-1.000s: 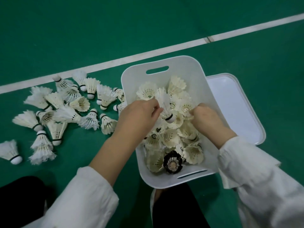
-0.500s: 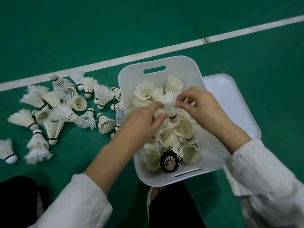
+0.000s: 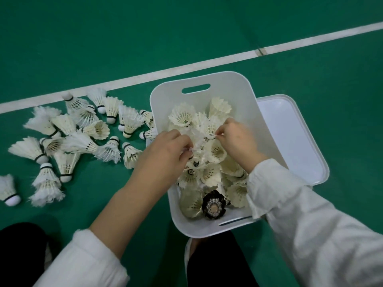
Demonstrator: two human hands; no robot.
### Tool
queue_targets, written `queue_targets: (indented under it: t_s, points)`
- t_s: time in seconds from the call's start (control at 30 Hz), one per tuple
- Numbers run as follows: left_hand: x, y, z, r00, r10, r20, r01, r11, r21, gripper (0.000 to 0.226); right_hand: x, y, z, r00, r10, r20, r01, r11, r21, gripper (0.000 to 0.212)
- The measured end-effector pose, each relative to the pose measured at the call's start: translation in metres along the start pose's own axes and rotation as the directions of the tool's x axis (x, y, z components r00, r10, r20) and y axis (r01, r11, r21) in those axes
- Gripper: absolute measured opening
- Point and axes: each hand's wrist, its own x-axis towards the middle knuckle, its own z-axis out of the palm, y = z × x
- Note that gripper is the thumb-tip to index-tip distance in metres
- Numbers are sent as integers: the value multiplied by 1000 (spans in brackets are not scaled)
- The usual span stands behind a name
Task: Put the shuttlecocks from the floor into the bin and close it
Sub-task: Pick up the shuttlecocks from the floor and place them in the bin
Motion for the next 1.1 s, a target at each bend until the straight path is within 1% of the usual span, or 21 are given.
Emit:
queue_targets:
  t_s: [0.1,0.13,0.17,0.23,0.27,0.33,0.37,0.4,0.43,0.5,0.53,0.6,0.67,0.77,0.9,1.0,1.1]
  points:
    - [0,-4,-3,1000,-1,-20,1,1000,3,12,1,-4,-4,998,-8,56,12,997,-73,27]
    - [0,-5,-3,1000,-1,-23,1,1000,0,12,-2,-7,-9,999,-18,49,22,995,-93,32]
    - [0,-6,-4,1000,-1,-28,1,1000,-5,12,-6,-9,-16,999,-41,12,42,995,-90,36]
    - [0,-8,-4,999,3,-42,-4,1000,-20,10,-22,-16,-35,986,-133,-103,134,991,1,39]
    - [0,-8,-4,999,8,-49,-9,999,-31,10,-33,-21,-45,973,-198,-122,209,974,87,39]
    - [2,-6,-3,998,32,-60,-35,998,-60,9,-53,-30,-57,945,-324,-37,323,919,225,43]
    - [3,-4,-3,997,48,-63,-53,996,-77,9,-59,-32,-57,929,-369,15,356,904,236,43]
    - [4,-2,-2,996,62,-59,-67,994,-87,10,-63,-32,-54,918,-396,35,379,898,223,38]
    - [5,1,-1,996,77,-51,-82,992,-92,10,-64,-31,-51,917,-398,21,386,900,200,28]
    - [6,5,0,993,111,-31,-114,988,-106,11,-63,-25,-46,933,-353,-77,361,918,165,14]
    - [5,7,-1,992,120,-37,-123,984,-126,13,-62,-19,-45,943,-308,-129,326,932,161,13]
    - [3,8,-9,994,80,-73,-91,982,-165,17,-60,-9,-45,958,-212,-195,244,957,160,14]
    - [1,2,-20,994,19,-112,-35,989,-142,19,-61,0,-43,965,-165,-206,196,971,137,15]
    - [-3,-15,-34,993,-47,-110,46,999,-13,13,-61,4,-28,972,-180,-150,191,980,59,18]
    - [-8,-38,-42,990,-133,-49,136,988,67,12,-54,6,-4,984,-175,5,175,978,-114,23]
    - [-8,-55,-40,987,-158,18,155,981,119,12,-50,4,4,985,-151,85,165,967,-194,25]
    - [-5,-72,-42,976,-142,163,105,971,216,12,-52,-5,-6,982,-150,117,175,954,-242,29]
